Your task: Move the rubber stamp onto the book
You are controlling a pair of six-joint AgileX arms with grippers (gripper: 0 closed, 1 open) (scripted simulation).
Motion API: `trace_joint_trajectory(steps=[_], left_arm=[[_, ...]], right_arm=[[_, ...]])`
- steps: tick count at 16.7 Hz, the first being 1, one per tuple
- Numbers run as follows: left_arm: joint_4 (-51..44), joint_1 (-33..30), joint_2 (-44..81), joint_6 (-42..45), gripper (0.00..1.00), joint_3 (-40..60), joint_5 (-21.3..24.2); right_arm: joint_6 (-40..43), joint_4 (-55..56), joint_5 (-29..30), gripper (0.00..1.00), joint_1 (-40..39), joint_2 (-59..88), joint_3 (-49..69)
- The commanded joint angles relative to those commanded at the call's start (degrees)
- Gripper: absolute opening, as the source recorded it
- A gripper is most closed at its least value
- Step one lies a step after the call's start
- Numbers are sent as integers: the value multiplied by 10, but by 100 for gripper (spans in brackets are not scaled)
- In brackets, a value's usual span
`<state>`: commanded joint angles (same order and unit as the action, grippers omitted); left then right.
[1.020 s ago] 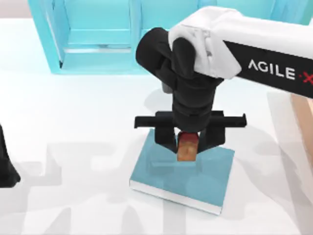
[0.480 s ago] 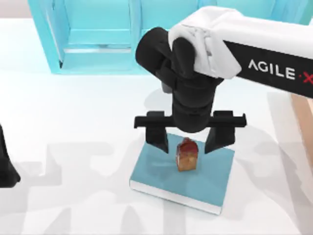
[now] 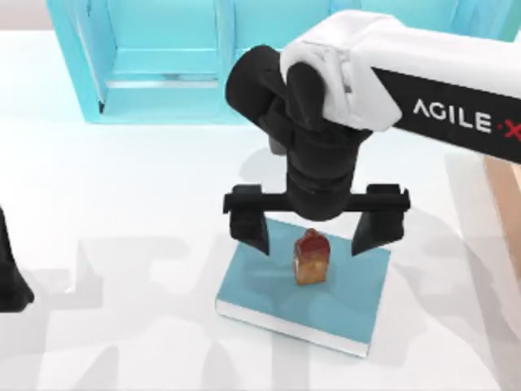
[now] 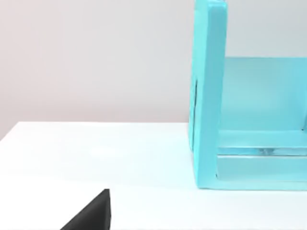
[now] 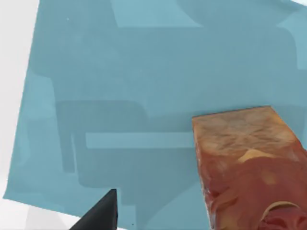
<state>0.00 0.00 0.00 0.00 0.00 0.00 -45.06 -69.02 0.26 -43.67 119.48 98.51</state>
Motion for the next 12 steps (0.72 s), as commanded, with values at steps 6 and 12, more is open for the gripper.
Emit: trace_joint_trajectory(steps=[6, 12], left_arm=[[0, 0, 0, 0, 100, 0, 0], [0, 0, 0, 0, 100, 0, 0]], right_arm=[[0, -28, -1, 100, 0, -1, 26], [1, -65, 0, 100, 1, -5, 60]])
